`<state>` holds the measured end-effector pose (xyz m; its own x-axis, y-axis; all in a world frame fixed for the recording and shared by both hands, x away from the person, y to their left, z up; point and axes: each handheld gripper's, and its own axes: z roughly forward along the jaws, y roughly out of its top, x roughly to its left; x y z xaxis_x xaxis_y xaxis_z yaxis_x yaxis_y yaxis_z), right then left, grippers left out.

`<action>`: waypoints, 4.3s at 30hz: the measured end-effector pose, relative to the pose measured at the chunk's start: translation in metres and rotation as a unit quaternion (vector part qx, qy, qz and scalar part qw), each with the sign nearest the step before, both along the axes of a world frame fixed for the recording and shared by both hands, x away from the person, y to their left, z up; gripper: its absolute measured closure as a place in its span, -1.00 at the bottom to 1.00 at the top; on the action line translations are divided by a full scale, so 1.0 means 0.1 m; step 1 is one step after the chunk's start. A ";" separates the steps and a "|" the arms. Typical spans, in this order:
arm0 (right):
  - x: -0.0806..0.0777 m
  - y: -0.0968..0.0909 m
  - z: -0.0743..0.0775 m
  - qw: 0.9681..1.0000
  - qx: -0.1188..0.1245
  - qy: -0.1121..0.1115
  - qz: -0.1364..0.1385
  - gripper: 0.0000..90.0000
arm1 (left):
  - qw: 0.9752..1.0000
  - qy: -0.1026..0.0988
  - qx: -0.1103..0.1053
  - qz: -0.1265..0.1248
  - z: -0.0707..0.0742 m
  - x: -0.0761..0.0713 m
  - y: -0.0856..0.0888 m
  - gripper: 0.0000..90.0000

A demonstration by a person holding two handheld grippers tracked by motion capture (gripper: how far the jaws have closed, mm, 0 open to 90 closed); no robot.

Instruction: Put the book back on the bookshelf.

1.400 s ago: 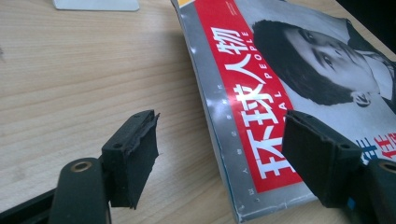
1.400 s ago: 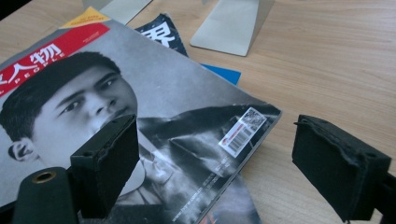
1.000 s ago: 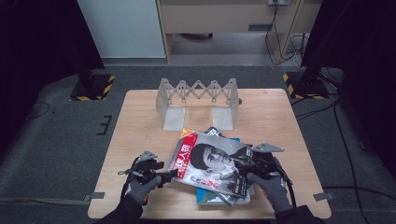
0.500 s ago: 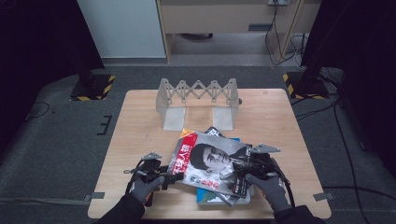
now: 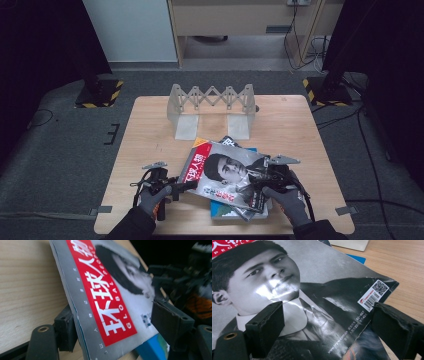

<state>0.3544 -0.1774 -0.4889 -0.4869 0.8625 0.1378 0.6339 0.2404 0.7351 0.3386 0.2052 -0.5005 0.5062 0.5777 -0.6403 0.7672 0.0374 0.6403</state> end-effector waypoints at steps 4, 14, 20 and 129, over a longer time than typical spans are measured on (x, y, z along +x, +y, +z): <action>0.00 0.00 -0.01 1.000 0.001 0.000 -0.002 -0.74 | 0.999 -0.002 -0.032 0.015 0.02 -0.02 0.00 -0.42; 0.00 0.01 -0.02 1.000 -0.003 -0.005 0.000 -0.75 | 0.999 0.026 -0.019 -0.015 -0.05 0.05 -0.04 -0.19; 0.00 0.01 -0.02 1.000 -0.002 -0.006 0.001 -0.75 | 0.999 0.037 -0.013 -0.036 -0.10 0.12 -0.07 -0.01; 0.23 -1.00 0.03 0.990 -0.025 -0.024 -0.137 -0.58 | 0.978 -0.164 -0.099 0.086 2.01 0.52 0.32 0.90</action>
